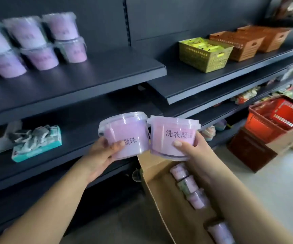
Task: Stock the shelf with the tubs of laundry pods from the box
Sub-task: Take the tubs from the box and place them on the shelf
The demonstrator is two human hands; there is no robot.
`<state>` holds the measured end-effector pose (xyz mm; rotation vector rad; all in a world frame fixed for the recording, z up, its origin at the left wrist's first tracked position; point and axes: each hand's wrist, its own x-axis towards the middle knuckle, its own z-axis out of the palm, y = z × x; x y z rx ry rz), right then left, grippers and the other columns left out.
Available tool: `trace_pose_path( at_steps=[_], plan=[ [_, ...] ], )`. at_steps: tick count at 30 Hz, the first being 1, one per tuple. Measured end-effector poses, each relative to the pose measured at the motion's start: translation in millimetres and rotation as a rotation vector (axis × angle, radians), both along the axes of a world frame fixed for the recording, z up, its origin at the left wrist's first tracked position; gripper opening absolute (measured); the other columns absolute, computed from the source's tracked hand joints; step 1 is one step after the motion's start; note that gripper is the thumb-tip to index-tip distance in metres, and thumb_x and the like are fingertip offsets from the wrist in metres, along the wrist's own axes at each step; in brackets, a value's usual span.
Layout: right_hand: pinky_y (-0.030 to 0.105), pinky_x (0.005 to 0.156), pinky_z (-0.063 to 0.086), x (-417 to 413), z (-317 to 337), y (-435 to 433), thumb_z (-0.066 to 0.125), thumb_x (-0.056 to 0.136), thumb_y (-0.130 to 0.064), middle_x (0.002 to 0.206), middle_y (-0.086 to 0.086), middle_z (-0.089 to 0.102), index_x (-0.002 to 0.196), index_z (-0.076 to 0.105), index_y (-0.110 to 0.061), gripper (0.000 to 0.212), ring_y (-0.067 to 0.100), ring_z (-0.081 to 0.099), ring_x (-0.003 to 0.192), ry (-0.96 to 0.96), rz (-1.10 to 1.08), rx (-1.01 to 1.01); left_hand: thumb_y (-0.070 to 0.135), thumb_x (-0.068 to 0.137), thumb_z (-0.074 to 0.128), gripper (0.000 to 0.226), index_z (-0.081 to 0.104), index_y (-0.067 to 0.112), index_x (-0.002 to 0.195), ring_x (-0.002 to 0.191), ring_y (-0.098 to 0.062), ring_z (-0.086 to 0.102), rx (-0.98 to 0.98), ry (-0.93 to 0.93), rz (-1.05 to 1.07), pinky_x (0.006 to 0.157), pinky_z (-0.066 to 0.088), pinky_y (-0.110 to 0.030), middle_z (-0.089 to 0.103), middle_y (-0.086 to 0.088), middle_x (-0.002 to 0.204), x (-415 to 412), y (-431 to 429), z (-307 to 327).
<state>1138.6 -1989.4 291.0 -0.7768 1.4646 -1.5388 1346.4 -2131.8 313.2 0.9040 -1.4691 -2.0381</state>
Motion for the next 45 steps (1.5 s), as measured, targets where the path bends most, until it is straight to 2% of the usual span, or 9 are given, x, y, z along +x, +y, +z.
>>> trace_pose_path(
  at_steps=[3, 6, 11, 21, 25, 29, 33, 39, 45],
  plan=[
    [0.047, 0.096, 0.048, 42.7, 25.8, -35.6, 0.083, 0.031, -0.065, 0.114, 0.004, 0.066, 0.122, 0.050, -0.018, 0.108, 0.024, 0.062, 0.107, 0.078, 0.105, -0.032, 0.043, 0.014, 0.092, 0.105, 0.056, 0.013, 0.108, 0.089, -0.012, 0.069, -0.020, 0.043, 0.122, 0.066, 0.056, -0.022, 0.073, -0.001, 0.097, 56.2, -11.6, 19.4],
    [0.038, 0.093, 0.050, 101.2, 47.7, -70.0, 0.085, 0.029, -0.058, 0.113, 0.003, 0.067, 0.123, 0.049, -0.017, 0.108, 0.020, 0.063, 0.107, 0.077, 0.244, -0.072, 0.039, 0.013, 0.093, 0.110, 0.053, 0.011, 0.112, 0.087, -0.012, 0.070, -0.052, 0.088, 0.266, 0.064, 0.056, -0.021, 0.073, -0.001, 0.096, 128.4, -20.3, 33.4],
    [0.041, 0.096, 0.048, 224.3, 72.6, -122.7, 0.083, 0.027, -0.064, 0.115, 0.001, 0.067, 0.124, 0.049, -0.018, 0.112, 0.018, 0.063, 0.106, 0.056, 0.446, -0.117, 0.040, 0.018, 0.093, 0.119, 0.049, 0.009, 0.124, 0.101, -0.016, 0.065, -0.131, 0.084, 0.422, 0.073, 0.056, -0.023, 0.062, -0.009, 0.120, 265.6, -26.6, 55.8],
    [0.041, 0.099, 0.046, 442.4, 92.4, -203.8, 0.085, 0.015, -0.062, 0.111, 0.001, 0.068, 0.116, 0.051, -0.020, 0.115, 0.018, 0.063, 0.106, 0.051, 0.667, -0.199, 0.046, 0.007, 0.090, 0.114, 0.051, 0.022, 0.111, 0.093, -0.009, 0.064, -0.283, 0.158, 0.795, 0.064, 0.055, -0.019, 0.069, 0.004, 0.099, 469.4, -40.6, 76.7],
    [0.035, 0.096, 0.048, 485.0, 94.2, -237.9, 0.087, 0.015, -0.059, 0.114, 0.003, 0.067, 0.114, 0.049, -0.021, 0.113, 0.017, 0.063, 0.106, 0.051, 0.724, -0.216, 0.050, 0.011, 0.090, 0.131, 0.040, 0.022, 0.129, 0.105, -0.013, 0.059, -0.329, 0.133, 0.852, 0.080, 0.053, -0.029, 0.063, 0.001, 0.113, 511.0, -62.8, 76.3],
    [0.027, 0.088, 0.051, 511.3, 95.9, -283.4, 0.088, 0.014, -0.056, 0.115, 0.001, 0.065, 0.114, 0.045, -0.027, 0.113, 0.014, 0.064, 0.105, 0.023, 0.801, -0.225, 0.054, 0.010, 0.088, 0.137, 0.037, 0.022, 0.133, 0.111, -0.015, 0.056, -0.349, 0.087, 0.887, 0.099, 0.042, -0.038, 0.061, 0.001, 0.117, 534.0, -98.5, 71.5],
    [0.028, 0.085, 0.051, 533.4, 98.7, -339.1, 0.087, 0.014, -0.058, 0.115, -0.003, 0.064, 0.113, 0.041, -0.033, 0.113, 0.011, 0.063, 0.104, 0.031, 0.834, -0.250, 0.054, 0.010, 0.088, 0.137, 0.038, 0.019, 0.133, 0.105, -0.010, 0.061, -0.394, 0.054, 0.940, 0.085, 0.050, -0.026, 0.061, 0.002, 0.118, 555.9, -152.1, 78.5],
    [0.032, 0.093, 0.048, 568.6, 121.1, -425.1, 0.087, 0.015, -0.059, 0.117, -0.002, 0.064, 0.118, 0.043, -0.030, 0.116, 0.013, 0.062, 0.108, 0.026, 0.842, -0.324, 0.056, 0.007, 0.086, 0.123, 0.047, 0.026, 0.120, 0.097, -0.006, 0.063, -0.461, 0.022, 0.987, 0.086, 0.049, -0.028, 0.065, 0.006, 0.109, 588.1, -226.1, 109.4],
    [0.030, 0.091, 0.050, 609.8, 147.0, -479.2, 0.086, 0.024, -0.058, 0.115, -0.002, 0.065, 0.125, 0.046, -0.021, 0.115, 0.013, 0.063, 0.107, 0.098, 0.857, -0.392, 0.055, 0.016, 0.088, 0.126, 0.044, 0.018, 0.128, 0.100, -0.010, 0.065, -0.503, 0.032, 0.978, 0.078, 0.056, -0.024, 0.067, 0.001, 0.112, 630.7, -272.5, 128.1]
  ],
)
